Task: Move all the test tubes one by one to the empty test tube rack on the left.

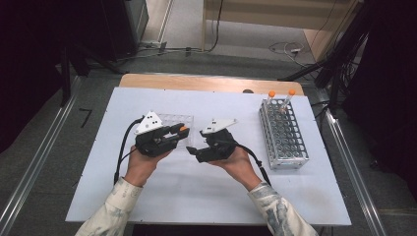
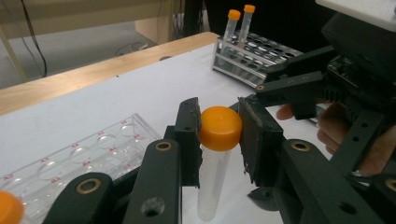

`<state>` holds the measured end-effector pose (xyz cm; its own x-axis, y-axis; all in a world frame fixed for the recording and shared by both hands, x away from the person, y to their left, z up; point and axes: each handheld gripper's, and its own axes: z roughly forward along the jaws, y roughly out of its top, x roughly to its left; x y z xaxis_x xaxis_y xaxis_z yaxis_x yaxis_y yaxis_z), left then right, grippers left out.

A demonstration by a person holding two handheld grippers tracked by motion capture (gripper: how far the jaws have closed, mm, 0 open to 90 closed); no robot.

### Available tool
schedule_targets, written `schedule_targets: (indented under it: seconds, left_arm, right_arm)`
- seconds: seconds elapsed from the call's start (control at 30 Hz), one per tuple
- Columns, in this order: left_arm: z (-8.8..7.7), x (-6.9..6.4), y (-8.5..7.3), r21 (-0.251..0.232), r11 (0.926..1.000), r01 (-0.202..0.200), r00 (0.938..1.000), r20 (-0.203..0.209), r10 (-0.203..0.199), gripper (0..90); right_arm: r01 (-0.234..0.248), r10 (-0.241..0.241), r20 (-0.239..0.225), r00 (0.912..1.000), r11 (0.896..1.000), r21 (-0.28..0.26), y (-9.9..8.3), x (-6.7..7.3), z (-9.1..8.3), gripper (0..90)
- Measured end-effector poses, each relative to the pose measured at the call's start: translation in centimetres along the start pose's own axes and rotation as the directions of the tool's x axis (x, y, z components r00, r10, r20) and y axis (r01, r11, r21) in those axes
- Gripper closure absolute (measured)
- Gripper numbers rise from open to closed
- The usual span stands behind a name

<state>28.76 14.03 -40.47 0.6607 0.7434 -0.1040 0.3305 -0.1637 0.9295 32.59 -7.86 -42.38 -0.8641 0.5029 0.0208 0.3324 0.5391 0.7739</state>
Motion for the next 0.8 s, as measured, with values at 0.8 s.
schedule_targets:
  seconds: [0.8]
  left_arm:
    - [-3.2, 3.5, 1.2, -0.079, 0.9969, -0.006, 0.9843, -0.176, -0.008, 70.3]
  right_arm:
    - [-0.086, 0.087, 0.073, 0.9935, 0.996, -0.015, -2.0, -1.4, -1.0, 19.6]
